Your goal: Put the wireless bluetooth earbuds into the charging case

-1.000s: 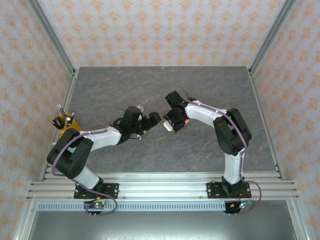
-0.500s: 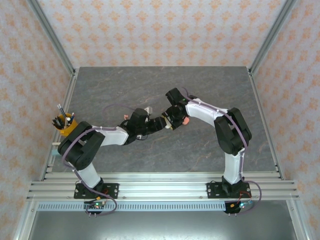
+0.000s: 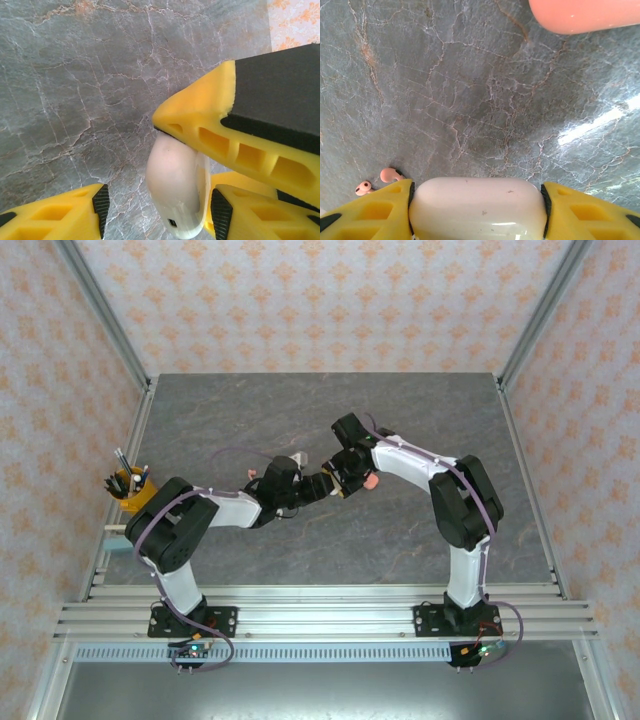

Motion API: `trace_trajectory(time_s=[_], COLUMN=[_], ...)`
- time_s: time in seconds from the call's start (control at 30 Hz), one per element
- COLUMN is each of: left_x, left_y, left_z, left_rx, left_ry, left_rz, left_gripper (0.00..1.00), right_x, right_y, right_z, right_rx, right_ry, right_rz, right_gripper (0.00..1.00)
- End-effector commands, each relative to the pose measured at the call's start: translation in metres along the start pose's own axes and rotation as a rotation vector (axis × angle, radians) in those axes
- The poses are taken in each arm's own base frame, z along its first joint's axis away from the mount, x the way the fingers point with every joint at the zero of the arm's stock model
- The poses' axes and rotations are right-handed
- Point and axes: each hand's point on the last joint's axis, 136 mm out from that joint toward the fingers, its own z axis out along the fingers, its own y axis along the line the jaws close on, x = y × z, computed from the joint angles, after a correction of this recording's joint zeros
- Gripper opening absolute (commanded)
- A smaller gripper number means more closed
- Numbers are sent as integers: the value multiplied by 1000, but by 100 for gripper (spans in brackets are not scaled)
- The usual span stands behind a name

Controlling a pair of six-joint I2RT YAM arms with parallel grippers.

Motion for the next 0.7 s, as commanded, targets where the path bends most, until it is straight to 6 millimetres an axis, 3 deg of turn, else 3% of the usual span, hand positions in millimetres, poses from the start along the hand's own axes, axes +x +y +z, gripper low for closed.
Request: trace_trajectory(time_s=[0.0, 0.27, 0.67], left_x=[-12, -19, -17], left_y=[-14, -21, -21], left_z=[6, 10, 13], left_rx=[35, 44, 41], left_ry=[-50, -65, -61], left_rz=[35, 40, 41], left_gripper=[55, 51, 27], right_x=[0, 0, 2], right_y=[6, 4, 5], right_z=[-2, 0, 1], right_rx=[-7, 0, -8], right_ry=[6, 10, 23], right_rz=[17, 20, 20], right_gripper=[44, 44, 45])
